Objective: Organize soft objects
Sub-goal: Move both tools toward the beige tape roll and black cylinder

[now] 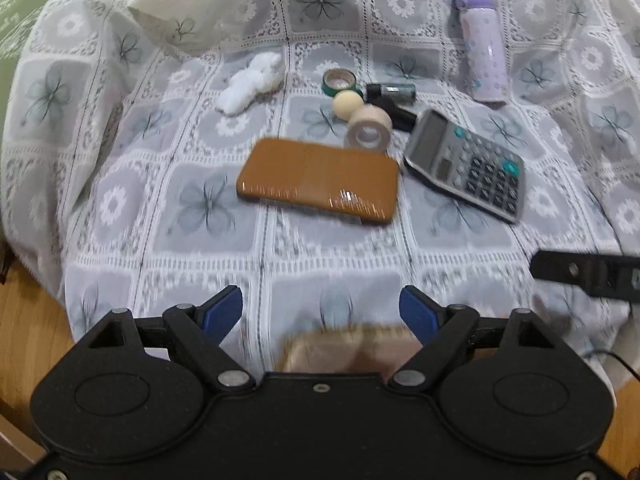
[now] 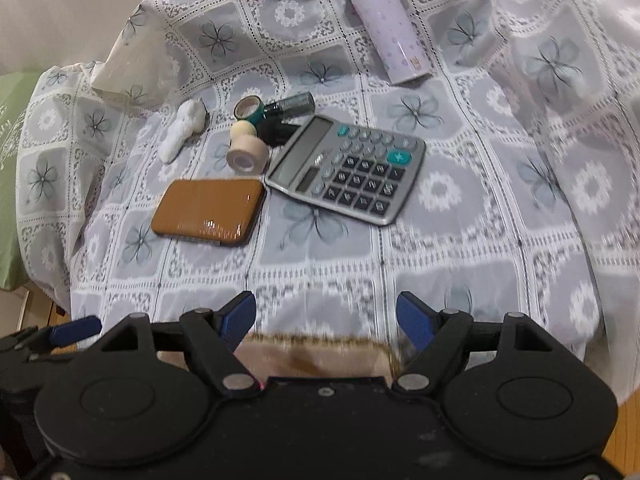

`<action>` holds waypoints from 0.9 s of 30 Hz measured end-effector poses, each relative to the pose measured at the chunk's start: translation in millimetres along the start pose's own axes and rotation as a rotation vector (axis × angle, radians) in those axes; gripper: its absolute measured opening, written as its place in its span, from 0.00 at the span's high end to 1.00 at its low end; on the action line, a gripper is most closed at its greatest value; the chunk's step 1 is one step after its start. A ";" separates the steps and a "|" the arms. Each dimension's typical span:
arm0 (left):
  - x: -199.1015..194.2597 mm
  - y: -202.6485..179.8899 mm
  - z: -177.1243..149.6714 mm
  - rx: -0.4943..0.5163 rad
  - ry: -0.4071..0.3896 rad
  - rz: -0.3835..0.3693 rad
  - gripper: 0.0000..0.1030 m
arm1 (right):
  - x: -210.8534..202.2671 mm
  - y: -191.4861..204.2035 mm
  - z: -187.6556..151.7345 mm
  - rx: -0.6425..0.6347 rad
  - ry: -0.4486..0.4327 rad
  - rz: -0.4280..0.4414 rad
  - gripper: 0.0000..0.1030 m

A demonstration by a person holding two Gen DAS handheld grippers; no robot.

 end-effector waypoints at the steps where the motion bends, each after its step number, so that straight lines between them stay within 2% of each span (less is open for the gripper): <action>1: 3.9 0.2 6.6 -0.001 -0.002 0.001 0.20 | 3.5 -0.3 4.7 0.000 0.001 0.003 0.25; 9: 48.1 -11.2 75.6 0.010 -0.005 -0.009 0.20 | 32.5 -7.8 37.9 0.009 0.003 0.013 0.25; 13: 72.2 -21.1 104.9 0.026 0.003 0.008 0.20 | 45.0 -13.3 51.5 0.021 0.004 0.020 0.25; 15: 83.6 -23.9 112.4 0.025 0.020 0.002 0.19 | 49.9 -15.2 56.6 0.025 0.005 0.022 0.25; 19: 105.5 -29.0 118.1 0.051 0.036 0.047 0.19 | 59.8 -20.1 64.7 0.033 0.008 0.029 0.25; 27: 135.4 -32.9 134.3 0.043 0.072 0.035 0.19 | 79.7 -28.2 75.9 0.043 0.030 0.028 0.25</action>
Point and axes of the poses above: each gripper's, at about its wrist camera, not at the fingertips, and x roughly the way its jaws point, y to its left, z to its top, the point moved 3 cm from there along x, roughly the way its jaws point, and after that the axes turned 7 degrees about z, right-handed, at the moved point
